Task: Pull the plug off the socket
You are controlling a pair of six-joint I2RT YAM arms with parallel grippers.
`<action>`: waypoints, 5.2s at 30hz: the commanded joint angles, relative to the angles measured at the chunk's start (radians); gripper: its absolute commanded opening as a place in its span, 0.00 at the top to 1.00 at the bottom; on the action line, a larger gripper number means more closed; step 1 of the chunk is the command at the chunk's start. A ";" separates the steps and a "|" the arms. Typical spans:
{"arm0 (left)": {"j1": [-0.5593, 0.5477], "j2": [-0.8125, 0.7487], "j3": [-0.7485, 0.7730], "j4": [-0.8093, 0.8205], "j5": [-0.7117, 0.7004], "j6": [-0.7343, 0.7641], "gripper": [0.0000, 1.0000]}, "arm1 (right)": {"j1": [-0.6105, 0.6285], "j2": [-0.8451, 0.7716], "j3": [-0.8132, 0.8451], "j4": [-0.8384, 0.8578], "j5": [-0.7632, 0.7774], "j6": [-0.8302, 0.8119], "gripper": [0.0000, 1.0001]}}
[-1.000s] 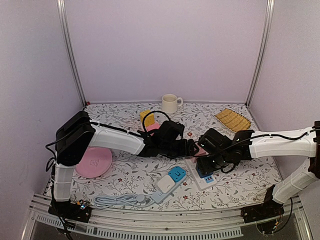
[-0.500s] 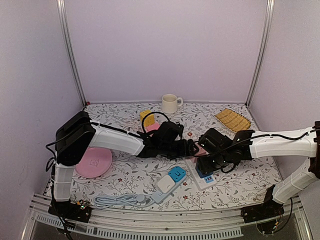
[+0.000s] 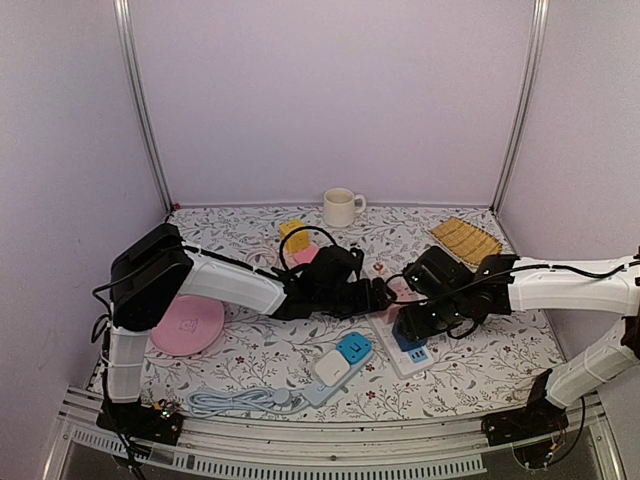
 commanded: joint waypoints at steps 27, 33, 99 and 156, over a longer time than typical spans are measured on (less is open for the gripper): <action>0.014 0.037 0.011 -0.231 -0.053 0.062 0.16 | -0.249 -0.342 -0.162 0.101 -0.049 -0.025 0.72; 0.012 -0.001 0.057 -0.249 -0.045 0.096 0.16 | -0.446 -0.390 -0.318 0.301 -0.328 -0.036 0.71; 0.061 -0.285 -0.191 -0.137 -0.071 0.087 0.15 | -0.369 -0.220 -0.157 0.299 -0.194 -0.105 0.00; 0.174 0.011 -0.051 -0.152 0.032 0.111 0.16 | 0.006 0.243 0.224 0.140 0.030 -0.131 0.74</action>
